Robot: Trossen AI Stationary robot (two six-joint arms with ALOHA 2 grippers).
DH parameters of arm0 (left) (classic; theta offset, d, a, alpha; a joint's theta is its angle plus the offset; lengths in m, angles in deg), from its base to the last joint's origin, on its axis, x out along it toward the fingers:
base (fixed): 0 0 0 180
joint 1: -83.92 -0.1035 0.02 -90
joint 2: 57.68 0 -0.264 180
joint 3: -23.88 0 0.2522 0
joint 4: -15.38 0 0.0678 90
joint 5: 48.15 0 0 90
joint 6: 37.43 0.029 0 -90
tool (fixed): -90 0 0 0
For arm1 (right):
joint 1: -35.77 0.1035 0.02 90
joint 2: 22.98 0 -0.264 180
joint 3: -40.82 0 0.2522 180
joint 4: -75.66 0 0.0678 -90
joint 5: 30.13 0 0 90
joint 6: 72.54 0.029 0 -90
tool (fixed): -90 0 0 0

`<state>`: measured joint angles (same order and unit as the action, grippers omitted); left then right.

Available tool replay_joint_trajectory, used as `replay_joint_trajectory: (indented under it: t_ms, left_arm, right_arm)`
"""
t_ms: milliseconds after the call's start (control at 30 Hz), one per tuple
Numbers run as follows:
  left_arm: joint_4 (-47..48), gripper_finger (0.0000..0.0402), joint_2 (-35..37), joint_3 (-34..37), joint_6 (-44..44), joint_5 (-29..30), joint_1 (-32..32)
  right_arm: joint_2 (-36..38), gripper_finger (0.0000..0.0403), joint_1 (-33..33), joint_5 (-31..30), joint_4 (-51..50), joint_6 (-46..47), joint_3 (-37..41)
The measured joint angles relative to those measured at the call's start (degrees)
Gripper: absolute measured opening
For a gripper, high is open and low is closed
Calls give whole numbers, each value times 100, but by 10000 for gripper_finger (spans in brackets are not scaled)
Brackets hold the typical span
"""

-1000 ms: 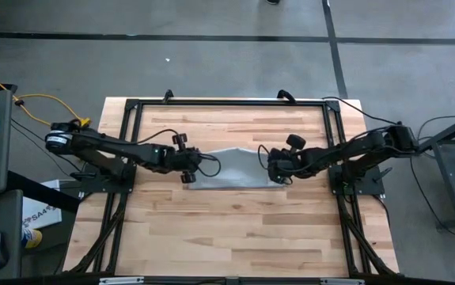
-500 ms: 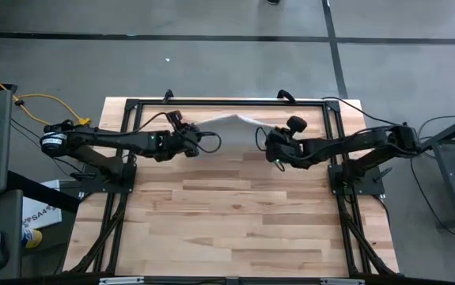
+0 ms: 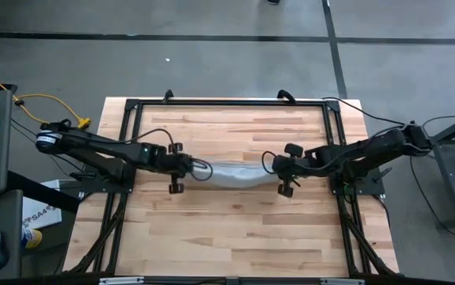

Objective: Fold microfiber towels
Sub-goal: Fold the gray towel

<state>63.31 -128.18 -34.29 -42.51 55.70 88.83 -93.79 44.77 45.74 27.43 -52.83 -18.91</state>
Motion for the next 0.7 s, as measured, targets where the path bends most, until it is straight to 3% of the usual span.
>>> replay_joint_trajectory:
  t_ms: [167, 300, 533, 700]
  left_arm:
    - [-466, 0, -152, 414, -357, -789, 137]
    - [-820, 0, -248, 633, -448, -1178, 313]
    - [-1380, 1, -338, 811, -532, -1509, 415]
    - [-1451, 30, -371, 855, -836, -1702, 415]
  right_arm:
    - [-189, 4, 91, 662, 2, 58, -2]
    - [-339, 4, 168, 817, 15, 151, -2]
    - [-878, 6, 166, 1399, 268, 287, 2]
    - [-1370, 20, 222, 1919, 718, 324, 0]
